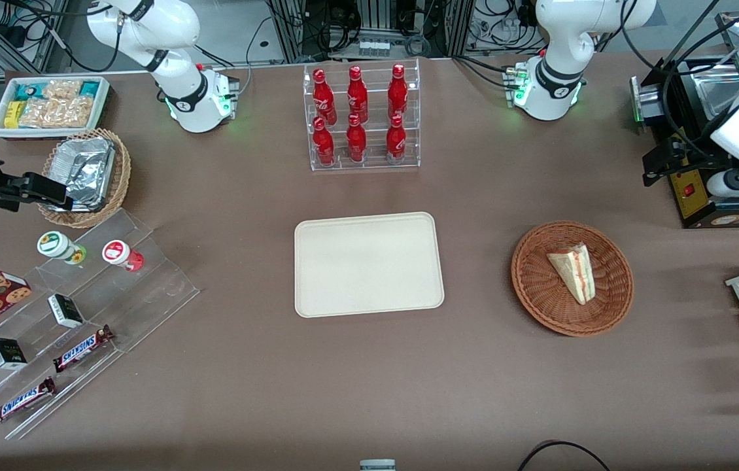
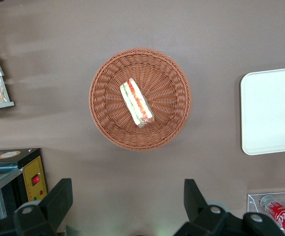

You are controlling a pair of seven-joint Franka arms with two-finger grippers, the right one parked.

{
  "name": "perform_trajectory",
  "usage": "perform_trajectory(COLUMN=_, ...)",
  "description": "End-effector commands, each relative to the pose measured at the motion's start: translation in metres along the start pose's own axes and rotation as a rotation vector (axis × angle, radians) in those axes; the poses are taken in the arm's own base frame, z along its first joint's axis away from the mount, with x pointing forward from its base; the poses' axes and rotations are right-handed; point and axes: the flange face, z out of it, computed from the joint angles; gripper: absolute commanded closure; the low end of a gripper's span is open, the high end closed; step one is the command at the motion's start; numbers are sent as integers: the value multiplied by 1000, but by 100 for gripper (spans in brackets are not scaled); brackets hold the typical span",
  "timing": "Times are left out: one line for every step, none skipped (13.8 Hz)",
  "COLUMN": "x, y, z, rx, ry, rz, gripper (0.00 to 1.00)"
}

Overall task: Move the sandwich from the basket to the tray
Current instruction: 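Move the left gripper over the wrapped sandwich in the wicker basket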

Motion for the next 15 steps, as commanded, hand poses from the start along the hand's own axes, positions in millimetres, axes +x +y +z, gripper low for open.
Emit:
perform_trajectory(x=-1, y=1, z=-2, rx=-6, ry=-2, rz=15, gripper=0)
perform_trajectory(x=0, y=0, z=-1, rx=-10, ry=-2, rz=3, gripper=0)
perform_trajectory(x=2, y=0, z=2, rx=-4, ry=-4, rz=0, gripper=0)
perform_trajectory(x=7, y=0, z=13, rx=-2, ry=-22, rz=-2, gripper=0)
perform_trajectory(x=12, y=1, z=26, rx=0, ry=-34, rz=-1, gripper=0)
perform_trajectory(x=18, y=2, z=43, rx=2, ry=-30, rz=-1, gripper=0)
perform_trajectory(x=21, y=2, z=66, rx=6, ry=-20, rz=0, gripper=0)
perform_trajectory(x=23, y=3, z=86, rx=13, ry=-8, rz=-1, gripper=0)
perform_trajectory(x=24, y=3, z=106, rx=13, ry=1, rz=-24, gripper=0)
perform_trajectory(x=25, y=3, z=122, rx=13, ry=15, rz=-58, gripper=0)
perform_trajectory(x=26, y=4, z=139, rx=13, ry=19, rz=-89, gripper=0)
perform_trajectory(x=26, y=2, z=160, rx=11, ry=31, rz=-122, gripper=0)
perform_trajectory(x=26, y=3, z=185, rx=7, ry=51, rz=-160, gripper=0)
perform_trajectory(x=26, y=3, z=206, rx=0, ry=68, rz=-252, gripper=0)
perform_trajectory(x=26, y=4, z=223, rx=0, ry=67, rz=-309, gripper=0)
